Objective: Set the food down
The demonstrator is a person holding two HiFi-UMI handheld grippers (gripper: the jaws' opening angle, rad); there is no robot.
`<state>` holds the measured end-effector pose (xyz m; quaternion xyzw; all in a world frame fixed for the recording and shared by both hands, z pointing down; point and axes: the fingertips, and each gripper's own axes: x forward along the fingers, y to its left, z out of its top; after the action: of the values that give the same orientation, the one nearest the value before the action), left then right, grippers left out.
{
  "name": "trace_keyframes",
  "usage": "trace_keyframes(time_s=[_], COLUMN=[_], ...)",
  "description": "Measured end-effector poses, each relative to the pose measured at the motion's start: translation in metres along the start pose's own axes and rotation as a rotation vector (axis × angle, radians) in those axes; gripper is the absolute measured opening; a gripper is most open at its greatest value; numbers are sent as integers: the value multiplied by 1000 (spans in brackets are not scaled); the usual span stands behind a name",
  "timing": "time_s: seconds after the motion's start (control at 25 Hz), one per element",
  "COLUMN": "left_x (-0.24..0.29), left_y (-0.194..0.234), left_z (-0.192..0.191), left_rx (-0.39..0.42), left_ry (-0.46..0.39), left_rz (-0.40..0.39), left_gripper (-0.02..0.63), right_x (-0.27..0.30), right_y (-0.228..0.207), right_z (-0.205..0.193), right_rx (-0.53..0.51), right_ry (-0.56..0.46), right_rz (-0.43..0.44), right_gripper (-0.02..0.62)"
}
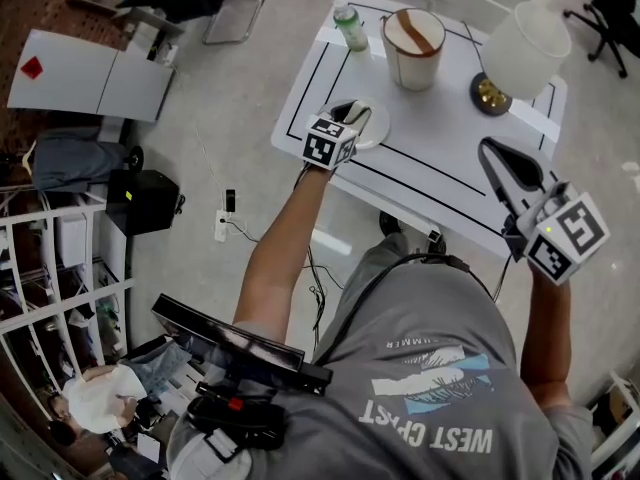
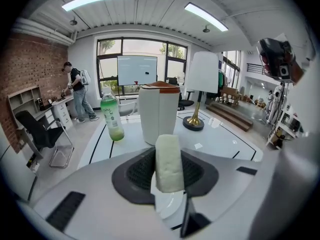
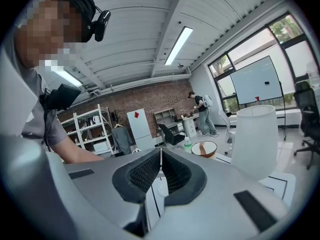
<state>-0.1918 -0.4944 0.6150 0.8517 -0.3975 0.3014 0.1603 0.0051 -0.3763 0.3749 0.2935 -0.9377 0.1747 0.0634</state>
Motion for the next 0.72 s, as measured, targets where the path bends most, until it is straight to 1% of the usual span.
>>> trace_keyframes(time_s=[0.28,0.72], left_x=[16,42], left_y=[8,16], left_z=[-19,-48], left_rx=[10,55], left_ry=[67,181], left_rz=[-4,-16], left_gripper=[107,109], right_x=[0,-1], right_y=[-4,-14], right_z=[-5,-13], right_rx=[11,29], right_ry=[16,33], right_rz=[-13,-41], right_gripper=[9,9])
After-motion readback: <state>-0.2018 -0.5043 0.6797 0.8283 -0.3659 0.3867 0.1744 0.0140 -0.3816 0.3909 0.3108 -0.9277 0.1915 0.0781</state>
